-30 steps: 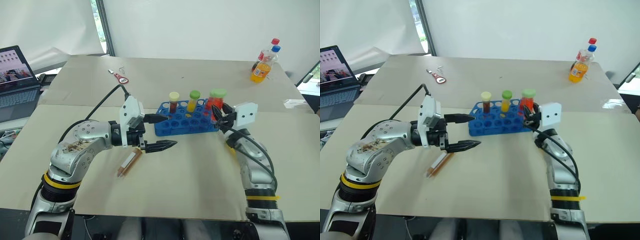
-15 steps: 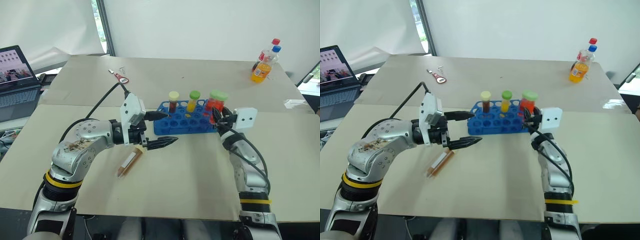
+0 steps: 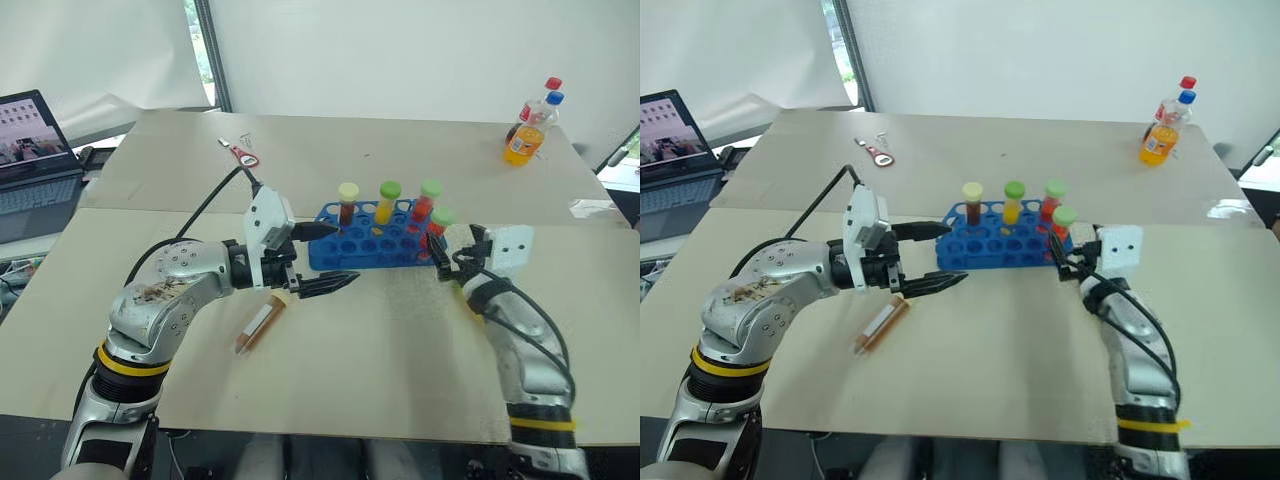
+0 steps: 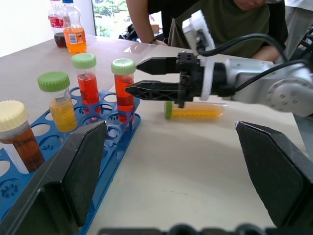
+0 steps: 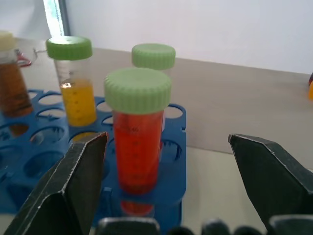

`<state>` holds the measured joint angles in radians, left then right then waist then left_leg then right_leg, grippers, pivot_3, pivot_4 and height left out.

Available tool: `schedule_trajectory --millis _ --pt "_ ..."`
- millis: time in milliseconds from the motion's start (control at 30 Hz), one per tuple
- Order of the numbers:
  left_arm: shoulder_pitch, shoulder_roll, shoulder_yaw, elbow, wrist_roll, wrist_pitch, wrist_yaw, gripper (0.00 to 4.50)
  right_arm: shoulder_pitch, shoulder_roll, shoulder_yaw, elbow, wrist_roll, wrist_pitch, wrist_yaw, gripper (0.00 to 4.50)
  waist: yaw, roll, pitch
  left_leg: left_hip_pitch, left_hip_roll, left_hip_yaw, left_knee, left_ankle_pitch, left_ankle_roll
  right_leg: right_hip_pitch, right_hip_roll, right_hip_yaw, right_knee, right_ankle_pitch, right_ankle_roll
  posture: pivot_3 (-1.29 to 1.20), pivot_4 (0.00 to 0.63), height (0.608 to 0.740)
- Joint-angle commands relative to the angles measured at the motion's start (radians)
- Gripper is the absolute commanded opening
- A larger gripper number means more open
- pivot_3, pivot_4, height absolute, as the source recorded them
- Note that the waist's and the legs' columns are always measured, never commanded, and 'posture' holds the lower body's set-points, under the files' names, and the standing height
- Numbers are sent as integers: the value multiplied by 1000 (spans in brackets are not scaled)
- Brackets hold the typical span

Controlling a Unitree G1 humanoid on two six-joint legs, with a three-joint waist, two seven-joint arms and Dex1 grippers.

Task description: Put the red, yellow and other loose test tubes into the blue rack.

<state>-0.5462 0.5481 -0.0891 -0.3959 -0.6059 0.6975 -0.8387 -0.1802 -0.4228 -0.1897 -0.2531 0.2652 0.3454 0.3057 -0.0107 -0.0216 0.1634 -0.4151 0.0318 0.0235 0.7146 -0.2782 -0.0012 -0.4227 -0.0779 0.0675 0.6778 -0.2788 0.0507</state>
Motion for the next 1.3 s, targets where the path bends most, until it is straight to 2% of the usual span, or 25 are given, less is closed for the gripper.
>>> schedule_trajectory --millis 33,100,167,267,433,700,733,900,1033,1233,1300 --pt "-7 46 9 -23 9 -39 -56 4500 26 -181 -93 -221 88 307 58 4463 -1 0 0 0 0 0 0 0 0 0 0 0 -1 0 0 0 150 706" --pt "0 96 -16 -24 41 -87 -129 4500 34 -322 -103 -257 128 491 117 4463 -3 0 0 0 0 0 0 0 0 1 0 0 -2 0 0 0 150 706" --pt "8 134 -33 -28 53 -125 -195 4500 15 -430 -88 -249 158 601 172 4463 -7 0 0 1 0 1 -1 0 1 2 1 0 -3 0 0 0 150 706" --pt "17 174 -51 -37 63 -180 -283 4500 -69 -548 -15 -147 178 765 231 4463 -10 -1 0 2 1 3 -2 0 1 3 2 0 -5 0 0 0 150 706" --pt "29 194 -72 -47 79 -227 -337 4500 -250 -596 151 46 182 876 332 4463 -6 -1 0 0 0 4 -2 0 1 3 2 1 -7 0 0 0 150 706" --pt "60 180 -81 -77 90 -236 -319 4500 -439 -629 409 251 126 880 503 4463 -1 -1 0 -3 1 3 -1 -1 3 1 1 0 -12 0 0 0 150 706" --pt "61 178 -83 -79 92 -235 -316 4500 -452 -631 426 265 119 878 515 3944 -1 -1 0 -3 1 3 -1 -1 3 1 1 0 -12 0 0 0 150 706" --pt "80 176 -81 -92 101 -235 -305 4500 -508 -649 522 293 100 894 604 2268 -1 -1 0 -4 1 3 -1 -1 3 0 1 0 -12 0 0 0 150 706" --pt "87 176 -81 -96 104 -237 -299 4500 -525 -653 549 290 87 905 634 1007 -1 -1 0 -4 1 3 -1 -1 3 1 1 -1 -12 0 0 0 150 706" --pt "112 192 -37 -73 94 -230 -286 4500 -537 -661 482 191 131 899 678 965 -1 0 0 -4 1 1 -1 -2 3 0 1 -1 -11 0 0 0 150 706" --pt "126 201 4 -53 90 -224 -263 4500 -500 -643 399 88 184 901 670 965 -2 0 0 -4 1 -1 -1 -2 3 -1 1 -1 -11 0 0 0 150 706"
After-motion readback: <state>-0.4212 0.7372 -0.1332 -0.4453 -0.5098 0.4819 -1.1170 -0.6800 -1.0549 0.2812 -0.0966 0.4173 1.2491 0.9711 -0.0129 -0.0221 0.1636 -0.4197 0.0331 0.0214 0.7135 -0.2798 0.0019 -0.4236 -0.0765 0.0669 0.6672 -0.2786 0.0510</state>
